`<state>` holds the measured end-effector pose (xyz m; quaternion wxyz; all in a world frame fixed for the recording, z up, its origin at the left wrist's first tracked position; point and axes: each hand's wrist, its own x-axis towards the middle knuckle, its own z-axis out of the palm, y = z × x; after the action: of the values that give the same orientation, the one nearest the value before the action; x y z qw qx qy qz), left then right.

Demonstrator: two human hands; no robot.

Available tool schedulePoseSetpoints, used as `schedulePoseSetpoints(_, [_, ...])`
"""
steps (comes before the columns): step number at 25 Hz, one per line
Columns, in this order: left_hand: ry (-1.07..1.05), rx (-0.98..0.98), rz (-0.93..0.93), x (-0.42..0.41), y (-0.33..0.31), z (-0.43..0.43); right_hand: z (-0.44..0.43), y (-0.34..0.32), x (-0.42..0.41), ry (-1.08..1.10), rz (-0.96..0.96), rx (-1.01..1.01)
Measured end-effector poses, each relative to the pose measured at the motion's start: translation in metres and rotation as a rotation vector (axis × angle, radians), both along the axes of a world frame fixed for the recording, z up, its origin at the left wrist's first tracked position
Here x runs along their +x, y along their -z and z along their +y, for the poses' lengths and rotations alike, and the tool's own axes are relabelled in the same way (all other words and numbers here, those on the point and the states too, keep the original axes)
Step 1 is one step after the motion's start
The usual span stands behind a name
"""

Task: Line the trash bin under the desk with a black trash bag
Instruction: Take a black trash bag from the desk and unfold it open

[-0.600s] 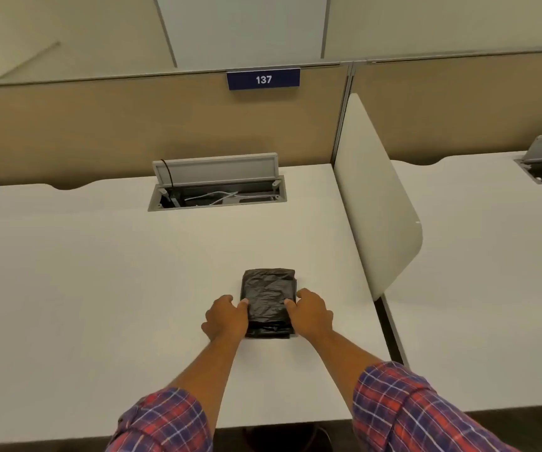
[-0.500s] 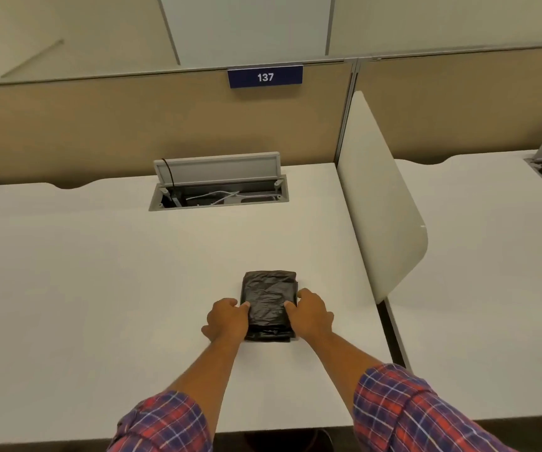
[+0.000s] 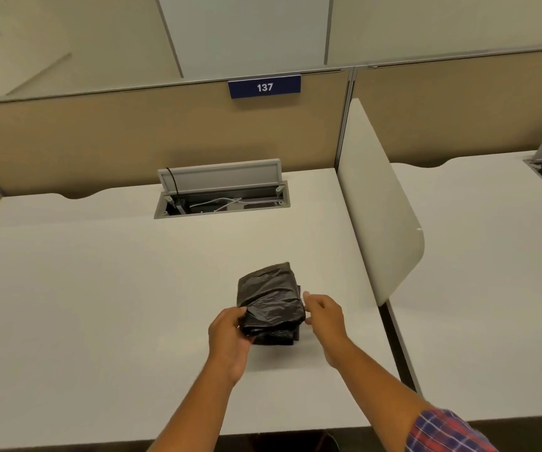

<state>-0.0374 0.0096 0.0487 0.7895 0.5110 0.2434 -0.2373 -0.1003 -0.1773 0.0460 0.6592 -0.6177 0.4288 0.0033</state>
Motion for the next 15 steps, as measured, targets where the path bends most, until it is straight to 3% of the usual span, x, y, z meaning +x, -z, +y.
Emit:
schedulePoseSetpoints(3, [-0.023, -0.16, -0.018, -0.026, -0.014, 0.023, 0.023, -0.028, -0.031, -0.045, -0.047, 0.185])
schedulePoseSetpoints(6, [0.041, -0.177, -0.042, -0.056, -0.025, 0.052, 0.062, -0.052, -0.061, -0.14, -0.138, 0.284])
schedulePoseSetpoints(13, [0.124, -0.14, -0.025, -0.119, -0.031, 0.133, 0.162, -0.087, -0.124, -0.062, -0.277, 0.228])
schedulePoseSetpoints(15, [0.213, -0.147, -0.033, -0.137, -0.037, 0.158, 0.189, -0.088, -0.144, -0.076, -0.237, 0.114])
